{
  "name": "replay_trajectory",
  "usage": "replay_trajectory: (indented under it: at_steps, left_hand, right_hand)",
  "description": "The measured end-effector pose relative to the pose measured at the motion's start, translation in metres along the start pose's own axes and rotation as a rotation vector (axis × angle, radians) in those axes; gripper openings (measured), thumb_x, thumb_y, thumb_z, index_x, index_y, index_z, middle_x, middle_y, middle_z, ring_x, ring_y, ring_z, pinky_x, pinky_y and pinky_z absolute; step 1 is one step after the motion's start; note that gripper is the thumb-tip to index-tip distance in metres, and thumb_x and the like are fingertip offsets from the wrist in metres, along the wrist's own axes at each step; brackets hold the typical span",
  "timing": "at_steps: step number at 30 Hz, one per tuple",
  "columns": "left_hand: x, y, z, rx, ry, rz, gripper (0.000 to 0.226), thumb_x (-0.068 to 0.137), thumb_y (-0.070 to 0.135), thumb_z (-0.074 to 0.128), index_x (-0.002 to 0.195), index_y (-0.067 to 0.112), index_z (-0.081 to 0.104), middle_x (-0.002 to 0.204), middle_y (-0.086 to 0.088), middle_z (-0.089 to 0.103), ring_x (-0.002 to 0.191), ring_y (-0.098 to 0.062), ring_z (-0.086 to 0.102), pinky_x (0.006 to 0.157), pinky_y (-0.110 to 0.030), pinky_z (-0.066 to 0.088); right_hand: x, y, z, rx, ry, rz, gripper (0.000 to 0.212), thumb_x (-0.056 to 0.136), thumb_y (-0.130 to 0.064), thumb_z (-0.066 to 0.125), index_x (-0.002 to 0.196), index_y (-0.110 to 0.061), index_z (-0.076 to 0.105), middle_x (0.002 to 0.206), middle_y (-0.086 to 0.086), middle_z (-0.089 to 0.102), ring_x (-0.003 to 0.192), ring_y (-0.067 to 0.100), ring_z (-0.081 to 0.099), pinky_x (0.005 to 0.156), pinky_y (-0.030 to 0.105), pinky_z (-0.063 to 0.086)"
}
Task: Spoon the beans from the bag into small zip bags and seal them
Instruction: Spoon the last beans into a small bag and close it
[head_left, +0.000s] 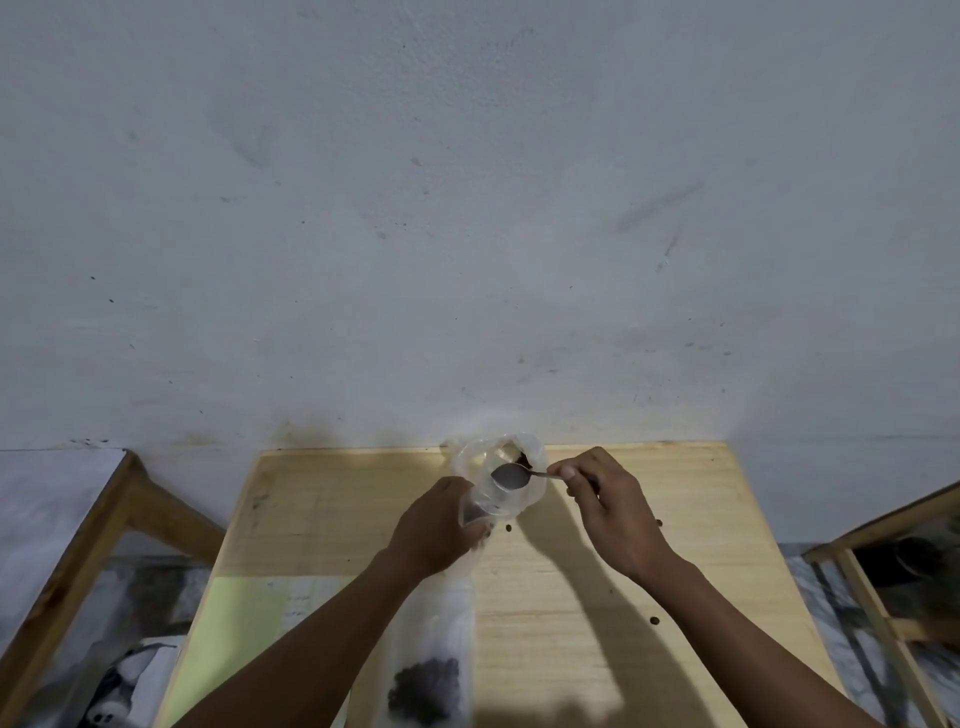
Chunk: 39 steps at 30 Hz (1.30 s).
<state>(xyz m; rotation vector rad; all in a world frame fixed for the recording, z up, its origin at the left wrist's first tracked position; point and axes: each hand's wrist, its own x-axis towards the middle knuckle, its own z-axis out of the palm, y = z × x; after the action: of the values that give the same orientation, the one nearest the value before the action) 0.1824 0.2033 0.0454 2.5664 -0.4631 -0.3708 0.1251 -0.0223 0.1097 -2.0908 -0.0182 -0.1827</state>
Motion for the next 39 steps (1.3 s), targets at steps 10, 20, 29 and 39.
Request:
replay_trajectory:
  at_steps: [10, 20, 29, 39]
  left_hand:
    - [-0.012, 0.005, 0.001, -0.088, -0.057, 0.014, 0.053, 0.088, 0.031, 0.068, 0.132, 0.006, 0.051, 0.137, -0.006, 0.053, 0.122, -0.021, 0.052, 0.086, -0.011, 0.028]
    - [-0.021, -0.006, 0.005, -0.059, -0.168, 0.163, 0.065, 0.087, 0.04, 0.067, 0.141, 0.015, 0.04, 0.163, 0.006, 0.01, 0.145, -0.009, 0.026, 0.106, -0.024, 0.034]
    - [-0.03, -0.026, 0.014, 0.001, -0.139, 0.209, 0.058, 0.087, 0.05, 0.062, 0.136, 0.023, 0.046, 0.161, 0.018, -0.002, 0.146, -0.005, 0.018, 0.103, -0.016, 0.034]
    - [-0.03, -0.023, -0.007, 0.102, -0.088, 0.243, 0.058, 0.085, 0.059, 0.06, 0.131, 0.025, 0.054, 0.157, 0.013, 0.028, 0.136, -0.007, 0.038, 0.106, -0.018, 0.027]
  right_hand:
    - [0.002, 0.033, 0.014, 0.522, 0.403, 0.537, 0.028, 0.1, -0.008, 0.047, 0.086, -0.009, 0.071, 0.078, 0.012, 0.063, 0.067, 0.021, 0.056, 0.068, 0.029, 0.049]
    - [0.02, 0.053, 0.085, 1.004, 0.394, 1.173, 0.015, 0.095, 0.0, 0.051, 0.09, 0.001, 0.066, 0.086, 0.019, 0.061, 0.069, 0.027, 0.055, 0.066, 0.038, 0.05]
    - [0.037, 0.06, 0.094, 1.059, 0.7, 1.218, 0.024, 0.095, 0.002, 0.046, 0.086, -0.008, 0.065, 0.091, 0.015, 0.06, 0.062, 0.018, 0.052, 0.055, 0.029, 0.046]
    - [0.026, 0.059, 0.085, 1.175, 0.89, 1.017, 0.027, 0.101, -0.002, 0.041, 0.116, 0.009, 0.06, 0.071, 0.011, 0.051, 0.058, 0.016, 0.046, 0.047, 0.016, 0.046]
